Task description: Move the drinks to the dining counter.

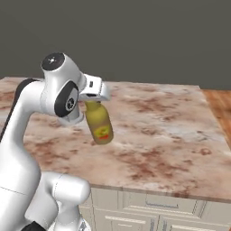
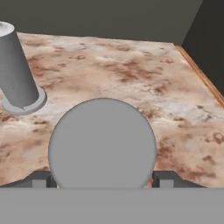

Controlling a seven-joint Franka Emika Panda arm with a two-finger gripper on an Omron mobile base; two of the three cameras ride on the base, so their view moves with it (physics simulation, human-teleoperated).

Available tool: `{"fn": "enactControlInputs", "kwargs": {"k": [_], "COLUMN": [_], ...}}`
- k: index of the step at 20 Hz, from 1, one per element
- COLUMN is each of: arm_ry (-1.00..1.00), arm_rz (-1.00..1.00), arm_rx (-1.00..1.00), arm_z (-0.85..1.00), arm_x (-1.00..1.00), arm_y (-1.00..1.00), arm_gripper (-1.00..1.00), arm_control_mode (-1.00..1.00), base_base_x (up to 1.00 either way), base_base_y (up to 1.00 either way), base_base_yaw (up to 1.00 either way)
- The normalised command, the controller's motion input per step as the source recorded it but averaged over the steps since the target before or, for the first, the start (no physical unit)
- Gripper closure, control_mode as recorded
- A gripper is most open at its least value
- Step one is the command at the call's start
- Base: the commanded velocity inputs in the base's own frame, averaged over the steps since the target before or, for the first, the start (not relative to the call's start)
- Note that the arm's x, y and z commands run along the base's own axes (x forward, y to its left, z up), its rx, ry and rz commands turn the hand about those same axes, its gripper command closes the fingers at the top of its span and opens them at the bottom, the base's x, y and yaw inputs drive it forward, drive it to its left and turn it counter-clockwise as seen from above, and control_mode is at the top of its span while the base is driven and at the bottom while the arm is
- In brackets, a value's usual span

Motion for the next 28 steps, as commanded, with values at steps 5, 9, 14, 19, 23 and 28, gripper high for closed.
{"fn": "enactControlInputs", "kwargs": {"k": [5,9,14,19,23,28], "arm_ry": [0.05,0.0,0.0,0.0,0.0,0.06], "arm_rz": [0.0,0.0,-0.04,-0.03,0.0,0.0], "arm_rx": [0.03,0.0,0.0,0.0,0.03,0.08], "arm_z": [-0.31,-0.22,-0.17,-0.11,-0.29,-0.37], "arm_x": [0.4,0.35,0.2,0.17,0.13,0.16], "arm_y": [0.0,0.0,0.0,0.0,0.0,0.0], "arm_gripper": [1.0,1.0,1.0,1.0,1.0,1.0], "arm_control_mode": [-1.0,-1.0,-1.0,-1.0,-1.0,-1.0], "base_base_x": [0.0,0.0,0.0,0.0,0.0,0.0], "base_base_y": [0.0,0.0,0.0,0.0,0.0,0.0], "base_base_yaw": [0.0,0.0,0.0,0.0,0.0,0.0]}}
